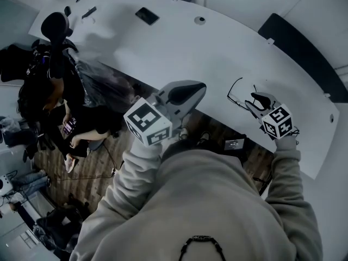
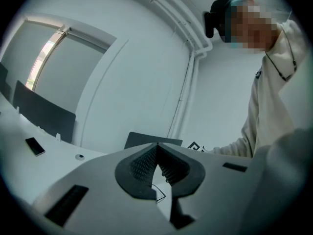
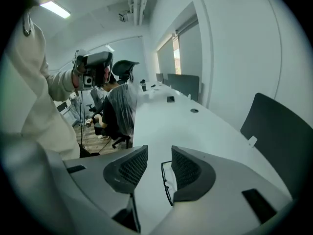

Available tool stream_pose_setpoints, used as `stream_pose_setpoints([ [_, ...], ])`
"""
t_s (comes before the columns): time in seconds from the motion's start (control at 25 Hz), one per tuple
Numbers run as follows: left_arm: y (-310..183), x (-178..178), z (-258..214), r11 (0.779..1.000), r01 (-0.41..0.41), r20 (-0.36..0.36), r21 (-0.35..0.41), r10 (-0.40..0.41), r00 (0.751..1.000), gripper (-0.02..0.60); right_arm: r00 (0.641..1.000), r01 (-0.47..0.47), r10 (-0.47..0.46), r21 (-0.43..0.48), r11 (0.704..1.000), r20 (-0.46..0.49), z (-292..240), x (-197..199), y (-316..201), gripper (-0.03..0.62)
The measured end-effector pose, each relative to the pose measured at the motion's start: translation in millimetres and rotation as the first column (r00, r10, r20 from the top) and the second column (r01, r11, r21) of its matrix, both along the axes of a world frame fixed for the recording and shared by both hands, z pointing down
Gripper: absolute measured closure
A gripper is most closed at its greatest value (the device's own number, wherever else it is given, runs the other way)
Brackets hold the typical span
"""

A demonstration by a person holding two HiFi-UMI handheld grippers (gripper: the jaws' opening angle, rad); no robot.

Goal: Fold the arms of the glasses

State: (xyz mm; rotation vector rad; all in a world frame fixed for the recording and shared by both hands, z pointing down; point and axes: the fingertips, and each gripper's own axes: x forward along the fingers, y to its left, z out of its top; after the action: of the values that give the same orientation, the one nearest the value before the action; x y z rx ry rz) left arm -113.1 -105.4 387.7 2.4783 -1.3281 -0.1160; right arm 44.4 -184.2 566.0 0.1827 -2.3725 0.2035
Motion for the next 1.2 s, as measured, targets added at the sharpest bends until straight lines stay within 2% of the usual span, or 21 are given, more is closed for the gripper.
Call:
stream_pose_setpoints([
  [0.24, 6.3, -17.1, 3.2, 0.999, 0.052, 0.001, -0.013, -0.052, 0.999, 0.575, 0.980, 0.104, -0.107, -0.027, 0.994, -0.165, 61.7, -2.2, 1.9, 0.448],
  [0.52, 17.0, -35.2, 6.7, 0.994, 0.106, 0.005, -0.028, -0.106, 0.994, 0.575, 0.897, 0.231, -0.237, -0.063, 0.971, -0.372, 141.1, 9.2, 10.1, 0.441],
  [0.68, 23.4, -42.7, 8.3, 0.991, 0.128, 0.007, -0.035, -0.128, 0.992, 0.575, 0.867, 0.246, -0.267, -0.104, 0.964, -0.421, 168.9, 13.7, 13.7, 0.439],
  [1.04, 32.2, -55.1, 9.9, 0.987, 0.158, 0.024, -0.044, -0.157, 0.987, 0.575, 0.804, 0.284, -0.279, -0.073, 0.956, -0.525, 206.8, 19.0, 8.1, 0.441],
  [1.08, 33.3, -55.6, 10.3, 0.986, 0.159, 0.024, -0.045, -0.158, 0.987, 0.575, 0.797, 0.287, -0.282, -0.076, 0.955, -0.534, 209.4, 21.1, 8.6, 0.447],
  [1.16, 34.9, -56.3, 9.8, 0.986, 0.159, 0.019, -0.045, -0.158, 0.987, 0.575, 0.788, 0.286, -0.287, -0.090, 0.954, -0.545, 210.0, 24.4, 11.3, 0.522],
  [1.2, 35.5, -56.3, 9.0, 0.987, 0.156, 0.013, -0.042, -0.156, 0.988, 0.575, 0.787, 0.287, -0.289, -0.091, 0.954, -0.546, 208.7, 24.4, 12.5, 0.523],
])
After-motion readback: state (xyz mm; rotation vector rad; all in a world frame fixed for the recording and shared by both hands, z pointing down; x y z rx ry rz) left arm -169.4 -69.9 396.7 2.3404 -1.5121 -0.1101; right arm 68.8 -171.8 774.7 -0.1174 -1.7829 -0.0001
